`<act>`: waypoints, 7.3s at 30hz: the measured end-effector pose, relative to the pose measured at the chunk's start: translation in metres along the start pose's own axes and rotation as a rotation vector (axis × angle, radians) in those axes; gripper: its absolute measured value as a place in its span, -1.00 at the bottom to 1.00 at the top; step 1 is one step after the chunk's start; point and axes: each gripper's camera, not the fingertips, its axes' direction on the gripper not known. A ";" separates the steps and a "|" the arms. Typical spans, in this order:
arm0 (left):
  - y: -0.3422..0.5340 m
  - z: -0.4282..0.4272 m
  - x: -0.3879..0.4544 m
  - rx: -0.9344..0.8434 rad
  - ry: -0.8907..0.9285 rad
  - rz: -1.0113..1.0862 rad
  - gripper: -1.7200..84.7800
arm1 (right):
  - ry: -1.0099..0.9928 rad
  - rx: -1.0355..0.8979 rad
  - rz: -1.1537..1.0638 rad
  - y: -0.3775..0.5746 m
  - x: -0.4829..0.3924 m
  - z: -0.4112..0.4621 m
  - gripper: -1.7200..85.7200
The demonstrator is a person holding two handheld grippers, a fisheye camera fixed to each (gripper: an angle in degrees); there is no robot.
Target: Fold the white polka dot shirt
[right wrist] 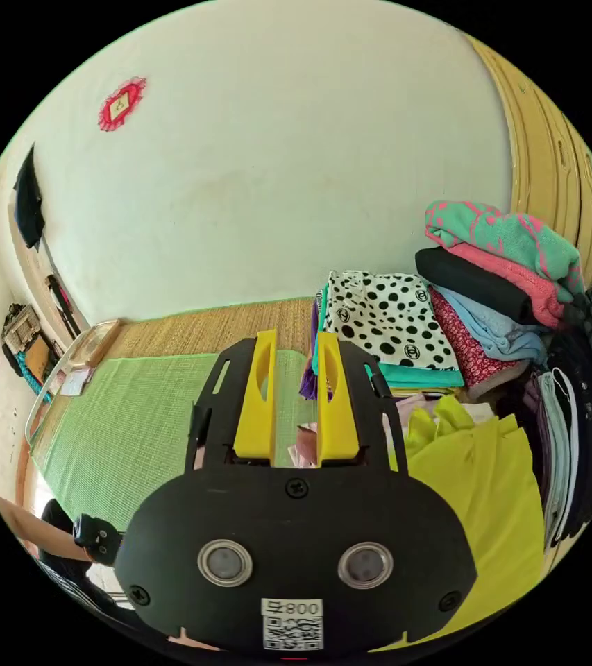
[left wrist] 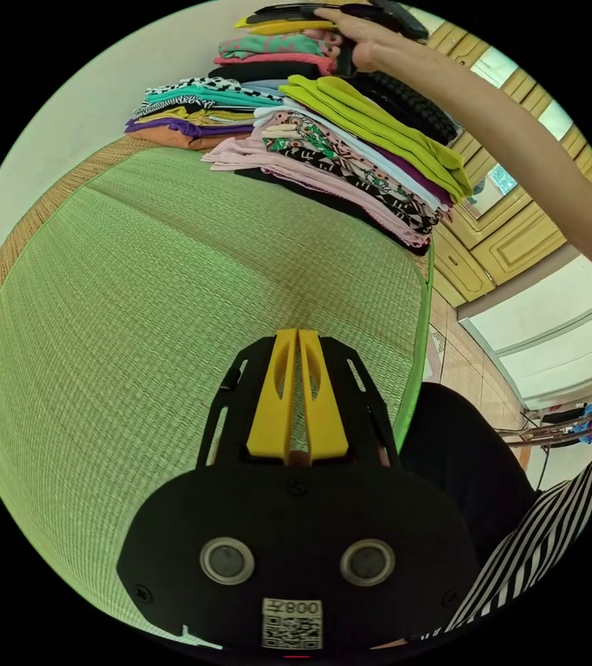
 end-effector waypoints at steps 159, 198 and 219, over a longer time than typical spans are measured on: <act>-0.037 -0.584 0.030 0.265 0.834 -0.946 -0.87 | -0.981 -0.082 0.493 0.154 0.033 -0.260 -0.95; 0.203 -1.340 0.499 1.351 0.382 -0.096 -0.90 | -1.111 0.439 -0.111 0.032 -0.157 -0.520 -0.95; 0.243 -1.455 0.659 1.376 0.064 0.054 -0.90 | -1.054 0.562 -0.318 0.088 -0.219 -0.569 -0.95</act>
